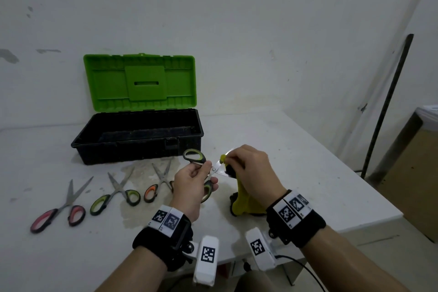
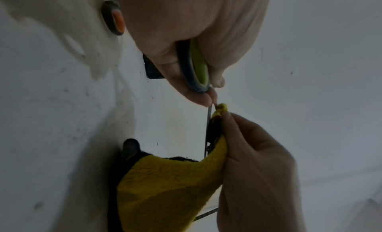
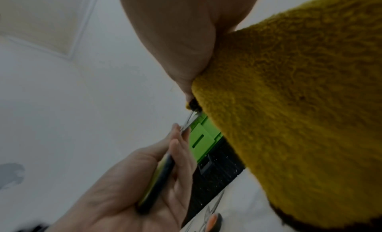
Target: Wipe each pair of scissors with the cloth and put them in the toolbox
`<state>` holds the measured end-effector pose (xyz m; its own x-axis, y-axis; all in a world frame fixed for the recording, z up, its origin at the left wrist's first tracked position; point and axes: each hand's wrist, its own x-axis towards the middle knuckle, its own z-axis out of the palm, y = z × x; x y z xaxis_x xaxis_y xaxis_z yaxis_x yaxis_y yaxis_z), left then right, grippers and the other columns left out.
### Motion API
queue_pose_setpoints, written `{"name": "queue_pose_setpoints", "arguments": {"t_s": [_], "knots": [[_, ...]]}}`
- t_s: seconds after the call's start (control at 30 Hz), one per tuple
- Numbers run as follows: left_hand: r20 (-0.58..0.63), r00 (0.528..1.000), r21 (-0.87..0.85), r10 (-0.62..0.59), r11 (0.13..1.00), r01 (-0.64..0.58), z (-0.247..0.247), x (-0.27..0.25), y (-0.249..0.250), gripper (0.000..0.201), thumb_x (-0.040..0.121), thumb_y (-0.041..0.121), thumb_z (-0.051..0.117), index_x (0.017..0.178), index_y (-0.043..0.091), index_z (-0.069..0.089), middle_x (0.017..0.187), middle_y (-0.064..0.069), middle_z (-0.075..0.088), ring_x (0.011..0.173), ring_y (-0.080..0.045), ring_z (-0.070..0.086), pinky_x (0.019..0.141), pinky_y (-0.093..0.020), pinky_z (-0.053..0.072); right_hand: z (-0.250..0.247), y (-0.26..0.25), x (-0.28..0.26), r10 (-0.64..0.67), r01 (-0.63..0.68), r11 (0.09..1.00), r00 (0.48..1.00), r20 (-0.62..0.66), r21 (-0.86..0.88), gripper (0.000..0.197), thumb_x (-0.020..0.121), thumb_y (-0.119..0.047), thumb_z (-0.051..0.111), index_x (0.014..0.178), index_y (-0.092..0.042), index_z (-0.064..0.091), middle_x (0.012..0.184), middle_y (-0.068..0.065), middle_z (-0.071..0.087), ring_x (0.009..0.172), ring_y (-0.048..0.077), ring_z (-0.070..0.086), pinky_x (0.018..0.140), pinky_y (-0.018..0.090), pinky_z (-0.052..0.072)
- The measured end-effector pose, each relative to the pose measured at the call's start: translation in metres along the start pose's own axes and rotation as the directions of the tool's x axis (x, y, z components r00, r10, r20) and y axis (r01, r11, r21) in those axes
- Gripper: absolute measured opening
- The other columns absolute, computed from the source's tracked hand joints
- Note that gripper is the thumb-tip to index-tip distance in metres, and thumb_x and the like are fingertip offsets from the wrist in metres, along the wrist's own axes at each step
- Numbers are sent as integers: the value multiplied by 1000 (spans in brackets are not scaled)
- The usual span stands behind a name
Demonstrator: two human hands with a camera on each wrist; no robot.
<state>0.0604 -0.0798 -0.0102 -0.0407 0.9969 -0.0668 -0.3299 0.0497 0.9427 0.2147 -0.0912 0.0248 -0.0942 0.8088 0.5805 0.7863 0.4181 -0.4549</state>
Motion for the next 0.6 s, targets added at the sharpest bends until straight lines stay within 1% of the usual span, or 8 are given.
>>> {"name": "queue_pose_setpoints", "arguments": {"t_s": [0.13, 0.23, 0.27, 0.33, 0.43, 0.5, 0.53, 0.6], "knots": [[17, 999, 43, 44, 998, -44, -2, -2, 2, 17, 97, 13, 63, 85, 1, 66, 77, -13, 61, 54, -14, 61, 52, -27, 55, -10, 11, 15, 173, -178, 983, 980, -98, -36, 15, 94, -22, 63, 88, -14, 75, 84, 0, 68, 80, 14, 59, 74, 23, 43], [39, 996, 103, 81, 991, -85, -3, -4, 2, 14, 96, 13, 64, 87, 1, 66, 77, -14, 62, 54, -15, 62, 53, -28, 55, -22, 20, 24, 305, -307, 952, 947, -102, -9, 17, 94, -24, 63, 90, -14, 75, 86, -1, 69, 83, 13, 58, 67, 11, 35], [33, 996, 113, 85, 990, -88, -3, -4, 2, 14, 96, 13, 64, 88, 2, 66, 78, -13, 63, 55, -16, 63, 53, -29, 55, -25, 19, 23, 305, -309, 951, 943, -131, -6, 17, 94, -25, 63, 89, -14, 74, 85, -3, 67, 83, 12, 58, 66, 9, 35], [-6, 997, 91, 82, 993, -81, -4, -2, 2, 14, 97, 14, 64, 89, 2, 66, 80, -11, 65, 56, -15, 64, 54, -28, 56, -29, 8, 17, 240, -246, 969, 955, -177, -15, 15, 94, -25, 63, 86, -16, 73, 83, -5, 66, 80, 11, 58, 67, 7, 35], [-36, 997, 74, 74, 995, -72, -3, 0, 1, 17, 97, 15, 63, 92, 0, 66, 84, -12, 66, 56, -12, 65, 54, -26, 56, -19, -13, 4, 110, -113, 993, 989, -96, -29, 14, 93, -21, 63, 84, -16, 72, 81, -4, 63, 74, 10, 55, 68, 9, 36], [-16, 998, 74, 66, 995, -65, -1, -2, 0, 18, 98, 15, 62, 93, -1, 67, 85, -12, 67, 57, -13, 65, 55, -26, 57, -6, -18, -1, 78, -78, 996, 997, -10, -43, 13, 94, -20, 62, 88, -15, 73, 85, -2, 63, 76, 11, 55, 71, 14, 41], [-2, 998, 74, 61, 995, -61, 1, -3, -1, 17, 98, 15, 62, 94, -2, 67, 84, -12, 67, 57, -13, 64, 56, -27, 57, -1, -18, -2, 77, -76, 996, 997, 15, -50, 14, 94, -20, 61, 89, -15, 73, 86, -1, 63, 78, 12, 57, 73, 19, 44], [14, 999, 72, 47, 996, -48, 2, -5, -3, 17, 98, 14, 62, 94, -1, 67, 83, -12, 66, 57, -16, 63, 56, -28, 56, 6, -12, -1, 109, -107, 992, 994, 32, -63, 16, 95, -22, 59, 90, -14, 72, 88, 0, 62, 80, 15, 57, 75, 25, 46]]}}
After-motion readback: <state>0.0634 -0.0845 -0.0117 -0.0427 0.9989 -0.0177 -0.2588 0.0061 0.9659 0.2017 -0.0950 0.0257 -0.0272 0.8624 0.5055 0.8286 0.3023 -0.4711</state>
